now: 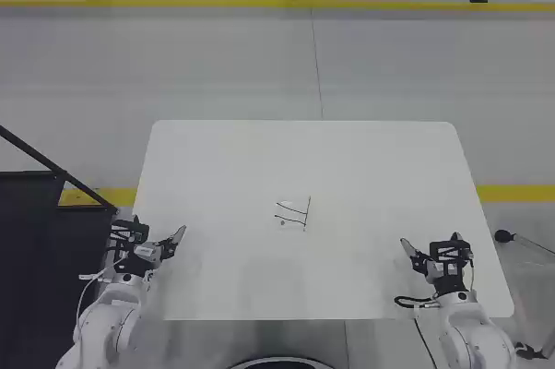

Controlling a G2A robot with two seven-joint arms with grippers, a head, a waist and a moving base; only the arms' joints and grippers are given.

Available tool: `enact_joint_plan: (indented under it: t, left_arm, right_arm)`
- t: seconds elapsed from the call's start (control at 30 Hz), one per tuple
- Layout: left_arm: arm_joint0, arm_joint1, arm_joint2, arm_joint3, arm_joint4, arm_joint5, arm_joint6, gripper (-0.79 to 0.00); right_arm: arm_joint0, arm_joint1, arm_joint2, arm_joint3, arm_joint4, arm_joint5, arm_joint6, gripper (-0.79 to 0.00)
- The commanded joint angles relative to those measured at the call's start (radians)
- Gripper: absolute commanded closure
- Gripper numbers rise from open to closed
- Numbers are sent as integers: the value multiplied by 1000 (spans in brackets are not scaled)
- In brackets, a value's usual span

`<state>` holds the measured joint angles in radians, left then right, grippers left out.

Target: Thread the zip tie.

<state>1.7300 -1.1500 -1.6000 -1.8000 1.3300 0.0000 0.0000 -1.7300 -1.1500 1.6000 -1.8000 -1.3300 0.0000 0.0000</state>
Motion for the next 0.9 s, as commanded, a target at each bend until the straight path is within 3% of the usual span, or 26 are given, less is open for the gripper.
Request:
enact_joint_plan:
  t: [0.0, 0.4, 0.63, 0.87]
  left_arm:
    - [0, 0, 0, 0, 0, 0, 0, -785]
    - [0, 0, 2, 0, 3, -5, 1, -785]
    - [-29, 6, -14, 4, 1, -135, 15, -785]
    - [-111, 22, -42, 16, -24, -394, -16, -785]
  right_arm:
    - [0, 0, 0, 0, 0, 0, 0, -784]
    - [0, 0, 0, 0, 0, 0, 0, -785]
    - [0, 0, 0, 0, 0, 0, 0, -785]
    - [0, 0, 0, 0, 0, 0, 0, -785]
